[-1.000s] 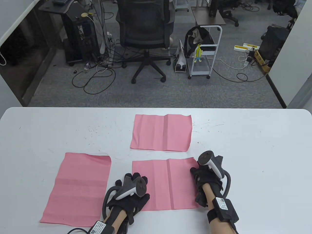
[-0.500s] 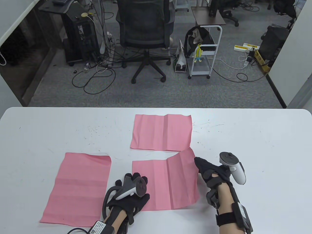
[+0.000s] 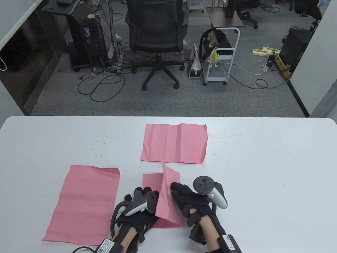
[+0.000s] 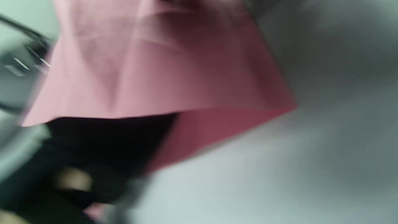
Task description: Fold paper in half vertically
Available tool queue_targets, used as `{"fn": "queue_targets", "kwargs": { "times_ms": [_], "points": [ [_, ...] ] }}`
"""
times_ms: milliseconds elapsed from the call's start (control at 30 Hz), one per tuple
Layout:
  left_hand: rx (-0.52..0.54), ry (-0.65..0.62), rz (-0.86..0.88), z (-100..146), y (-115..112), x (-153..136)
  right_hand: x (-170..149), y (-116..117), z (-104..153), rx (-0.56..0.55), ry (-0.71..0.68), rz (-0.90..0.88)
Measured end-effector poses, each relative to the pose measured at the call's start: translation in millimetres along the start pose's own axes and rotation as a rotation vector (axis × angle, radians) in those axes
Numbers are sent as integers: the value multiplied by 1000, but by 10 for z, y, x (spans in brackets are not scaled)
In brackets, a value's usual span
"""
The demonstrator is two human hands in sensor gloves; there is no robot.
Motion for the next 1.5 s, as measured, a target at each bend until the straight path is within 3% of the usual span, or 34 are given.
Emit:
{"fn": "queue_targets", "kwargs": {
  "times_ms": [67, 133, 267, 700, 833, 967, 1067, 1167, 1267, 1400, 1500],
  "points": [
    [0, 0, 0, -1, 0, -1, 5, 111, -47, -37, 92, 235],
    [0, 1, -1, -1, 0, 1, -36, 209, -100, -49, 154, 360],
    [4, 2, -2, -2, 1, 6, -100, 316, -149, -36, 201, 439],
    [27, 29, -28, 33, 81, -18, -143, 329, -164, 2, 205, 408],
    [83, 72, 18, 122, 231, -215, -149, 335, -169, 2, 203, 405],
    [219, 160, 106, 330, 459, -514, -150, 336, -172, 4, 204, 403],
    [279, 154, 169, 453, 559, -576, -150, 337, -174, 6, 205, 402],
    [324, 82, 210, 526, 625, -434, -153, 338, -176, 6, 205, 403],
    [308, 32, 121, 515, 608, -154, -154, 336, -177, 7, 205, 403],
    [213, 16, 1, 354, 431, 102, -157, 336, -176, 6, 204, 403],
    [150, 42, -54, 228, 293, 127, -159, 336, -177, 7, 204, 402]
  ]
}}
Point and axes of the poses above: the tracker on the back of each hand, its own x axis roughly to the thumb side, its own z axis roughly from the fingertips to the wrist, y = z × x, the point moved 3 cm from there along -z, roughly from the wrist to the fingertips, and after that the axes turned 9 degrees about -z, right-handed, at the moved point
